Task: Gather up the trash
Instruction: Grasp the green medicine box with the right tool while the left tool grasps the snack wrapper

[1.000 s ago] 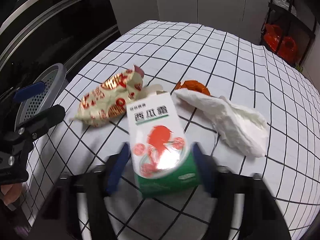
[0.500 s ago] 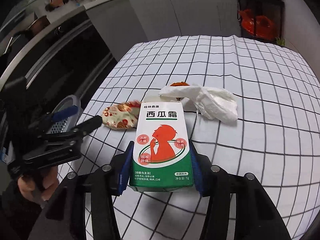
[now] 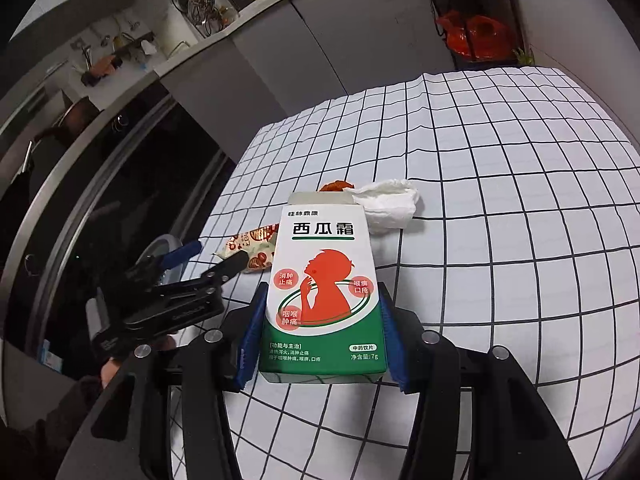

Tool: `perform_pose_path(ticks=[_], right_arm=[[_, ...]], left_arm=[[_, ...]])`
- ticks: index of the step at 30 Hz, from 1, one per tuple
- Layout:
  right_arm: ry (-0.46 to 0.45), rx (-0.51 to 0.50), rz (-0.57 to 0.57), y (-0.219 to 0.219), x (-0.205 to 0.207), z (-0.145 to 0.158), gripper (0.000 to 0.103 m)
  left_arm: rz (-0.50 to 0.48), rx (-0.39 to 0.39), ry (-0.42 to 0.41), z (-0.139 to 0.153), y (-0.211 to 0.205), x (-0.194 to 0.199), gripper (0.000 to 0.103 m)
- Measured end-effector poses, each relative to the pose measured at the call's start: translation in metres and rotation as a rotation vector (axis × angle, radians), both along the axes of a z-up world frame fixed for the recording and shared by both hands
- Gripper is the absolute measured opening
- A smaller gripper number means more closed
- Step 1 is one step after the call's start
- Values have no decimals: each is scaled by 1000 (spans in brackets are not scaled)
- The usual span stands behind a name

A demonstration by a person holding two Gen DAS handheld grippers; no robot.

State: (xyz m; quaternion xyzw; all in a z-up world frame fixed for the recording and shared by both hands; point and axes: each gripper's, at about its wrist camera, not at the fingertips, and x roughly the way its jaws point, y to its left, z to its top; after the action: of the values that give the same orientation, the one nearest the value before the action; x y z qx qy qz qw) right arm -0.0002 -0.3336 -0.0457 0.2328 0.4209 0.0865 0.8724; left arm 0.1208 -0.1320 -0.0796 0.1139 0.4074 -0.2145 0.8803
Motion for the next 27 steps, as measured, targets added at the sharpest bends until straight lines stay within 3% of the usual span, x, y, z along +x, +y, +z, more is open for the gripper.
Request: perform_pose_path(ticks=[12,15,23,27], right_arm=[[13,33,19,0,3,-7,50],[16,32,21,0,4,-8,50],[24,24,28,3,7,-10,50],[24,18,30,4,8,-11,50]], left_arm=[[-94,57,0,-15,-26,8,89],[-99,66,22,-21,-29,11,77],[-105,14,60,-19,-25,10,64],[-102,5,70,-16,-23,7,47]])
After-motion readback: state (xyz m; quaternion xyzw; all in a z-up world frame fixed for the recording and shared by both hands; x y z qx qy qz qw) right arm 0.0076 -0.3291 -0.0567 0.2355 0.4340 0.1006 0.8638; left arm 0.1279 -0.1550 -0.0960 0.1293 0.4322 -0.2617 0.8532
